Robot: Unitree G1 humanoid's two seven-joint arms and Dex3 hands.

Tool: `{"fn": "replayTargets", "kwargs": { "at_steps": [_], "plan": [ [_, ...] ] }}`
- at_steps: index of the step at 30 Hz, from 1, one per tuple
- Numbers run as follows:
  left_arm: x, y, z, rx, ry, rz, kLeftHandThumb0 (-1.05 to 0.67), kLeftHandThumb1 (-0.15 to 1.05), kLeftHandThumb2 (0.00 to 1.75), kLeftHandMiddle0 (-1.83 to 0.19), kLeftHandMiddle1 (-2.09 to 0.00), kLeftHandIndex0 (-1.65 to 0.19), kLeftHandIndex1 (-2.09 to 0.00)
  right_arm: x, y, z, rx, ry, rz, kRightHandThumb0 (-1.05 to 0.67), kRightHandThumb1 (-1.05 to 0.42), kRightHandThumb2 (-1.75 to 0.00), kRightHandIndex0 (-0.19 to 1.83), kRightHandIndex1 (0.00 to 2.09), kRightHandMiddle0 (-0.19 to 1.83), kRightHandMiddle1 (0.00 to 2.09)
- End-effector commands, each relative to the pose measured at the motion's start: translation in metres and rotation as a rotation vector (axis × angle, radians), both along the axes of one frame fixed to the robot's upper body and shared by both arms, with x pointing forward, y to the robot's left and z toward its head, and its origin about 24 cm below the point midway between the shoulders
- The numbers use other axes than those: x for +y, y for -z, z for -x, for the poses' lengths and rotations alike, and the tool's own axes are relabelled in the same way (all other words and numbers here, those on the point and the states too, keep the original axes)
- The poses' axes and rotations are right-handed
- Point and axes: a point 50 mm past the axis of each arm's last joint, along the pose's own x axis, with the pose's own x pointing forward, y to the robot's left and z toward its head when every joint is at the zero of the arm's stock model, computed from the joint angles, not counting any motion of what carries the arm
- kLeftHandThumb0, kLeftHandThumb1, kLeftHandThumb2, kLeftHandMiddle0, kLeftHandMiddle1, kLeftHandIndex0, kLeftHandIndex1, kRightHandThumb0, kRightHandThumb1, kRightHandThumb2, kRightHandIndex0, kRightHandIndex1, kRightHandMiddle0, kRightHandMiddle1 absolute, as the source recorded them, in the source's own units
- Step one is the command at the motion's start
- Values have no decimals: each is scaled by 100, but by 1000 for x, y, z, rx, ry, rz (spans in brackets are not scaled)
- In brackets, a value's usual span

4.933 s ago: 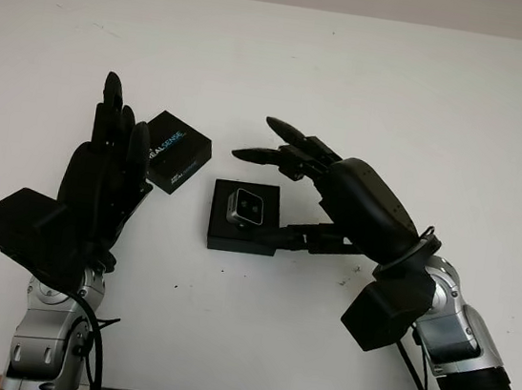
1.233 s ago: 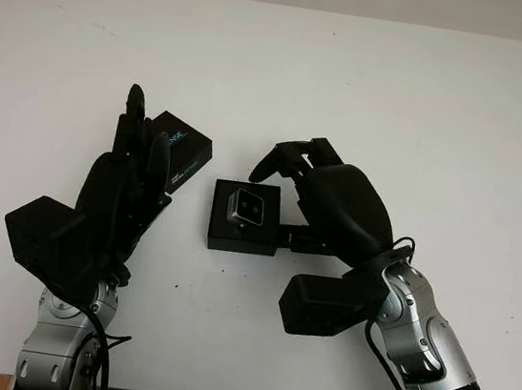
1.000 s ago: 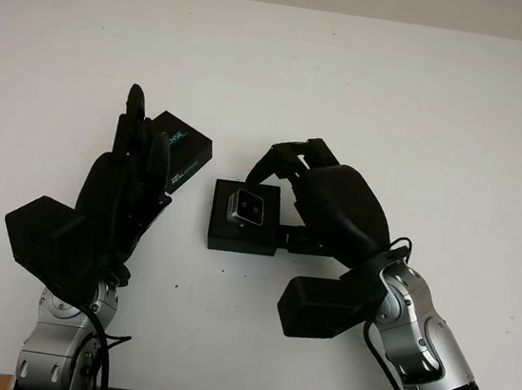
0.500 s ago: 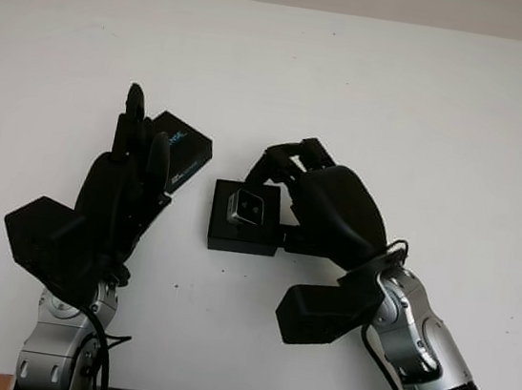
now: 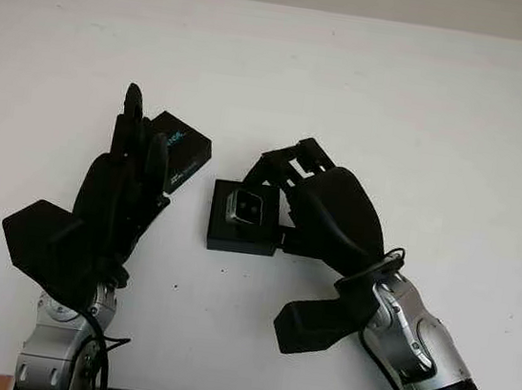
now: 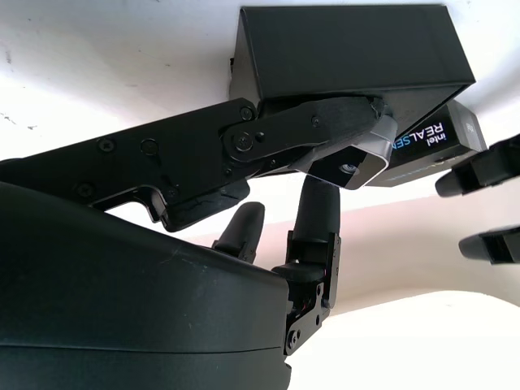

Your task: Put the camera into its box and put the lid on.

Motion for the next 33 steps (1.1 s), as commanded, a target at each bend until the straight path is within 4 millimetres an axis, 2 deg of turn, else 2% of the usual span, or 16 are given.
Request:
{"fn": "replayTargets", "kwargs": {
  "at_steps": [1, 7, 15, 24, 33],
  "plan": [
    [3, -4, 3, -19, -5, -20, -81, 105, 60, 19, 0, 19, 0, 1, -1, -1, -17, -9, 5, -45, -105, -18, 10, 116, 37, 168],
    [2, -4, 2, -24, 7, -31, -81, 105, 60, 19, 0, 19, 0, 0, -7, 0, 32, -10, -46, -46, -105, -18, 7, 117, 34, 165],
    [-2, -3, 0, -15, 27, -7, -81, 105, 60, 19, 0, 19, 0, -5, -27, 0, 84, -5, -55, -45, -105, -10, 17, 91, 41, 152],
    [-5, -2, 0, -2, 13, -16, -83, 105, 61, 19, 0, 19, 0, -5, -46, 2, 105, -18, -55, -44, -105, -7, 21, 82, 44, 158],
    [-7, -1, 1, -3, 19, -6, -83, 105, 61, 19, 0, 19, 0, -1, -48, 3, 99, -32, -3, -45, -105, -10, 22, 80, 42, 169]
  ]
}}
